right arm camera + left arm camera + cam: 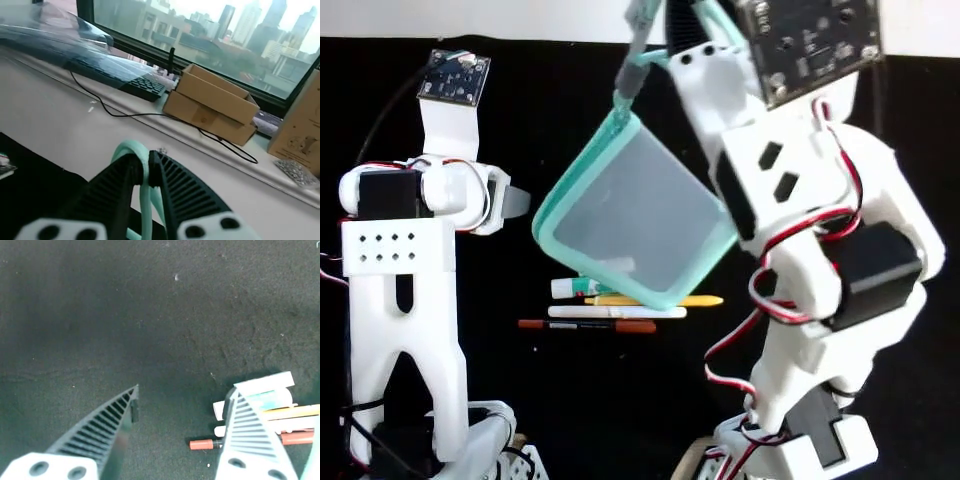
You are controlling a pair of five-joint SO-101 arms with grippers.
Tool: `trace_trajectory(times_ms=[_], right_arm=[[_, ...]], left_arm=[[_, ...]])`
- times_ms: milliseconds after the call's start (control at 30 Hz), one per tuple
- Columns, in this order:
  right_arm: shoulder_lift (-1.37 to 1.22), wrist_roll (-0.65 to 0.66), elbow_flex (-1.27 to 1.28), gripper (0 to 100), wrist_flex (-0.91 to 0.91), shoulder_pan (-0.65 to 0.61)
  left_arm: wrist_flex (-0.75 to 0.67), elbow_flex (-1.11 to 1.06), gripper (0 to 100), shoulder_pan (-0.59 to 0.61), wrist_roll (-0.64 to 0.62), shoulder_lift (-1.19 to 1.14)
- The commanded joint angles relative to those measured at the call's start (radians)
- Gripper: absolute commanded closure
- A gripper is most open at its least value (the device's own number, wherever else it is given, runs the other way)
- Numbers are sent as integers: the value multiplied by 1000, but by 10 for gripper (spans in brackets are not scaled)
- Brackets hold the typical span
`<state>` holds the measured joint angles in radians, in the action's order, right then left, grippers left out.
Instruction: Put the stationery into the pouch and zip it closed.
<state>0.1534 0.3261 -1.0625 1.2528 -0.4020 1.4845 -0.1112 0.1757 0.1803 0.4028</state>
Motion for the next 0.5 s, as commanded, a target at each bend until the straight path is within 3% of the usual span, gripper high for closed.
trace_trajectory(times_ms=[0, 300, 467], right_arm=[[2, 5, 4, 987, -4, -25], [2, 5, 10, 988, 5, -44], [-1, -34, 10, 988, -10, -41]], left_arm=[[-3, 41, 713, 10, -9, 39], [5, 170, 713, 73, -11, 41], [106, 196, 713, 36, -11, 41]])
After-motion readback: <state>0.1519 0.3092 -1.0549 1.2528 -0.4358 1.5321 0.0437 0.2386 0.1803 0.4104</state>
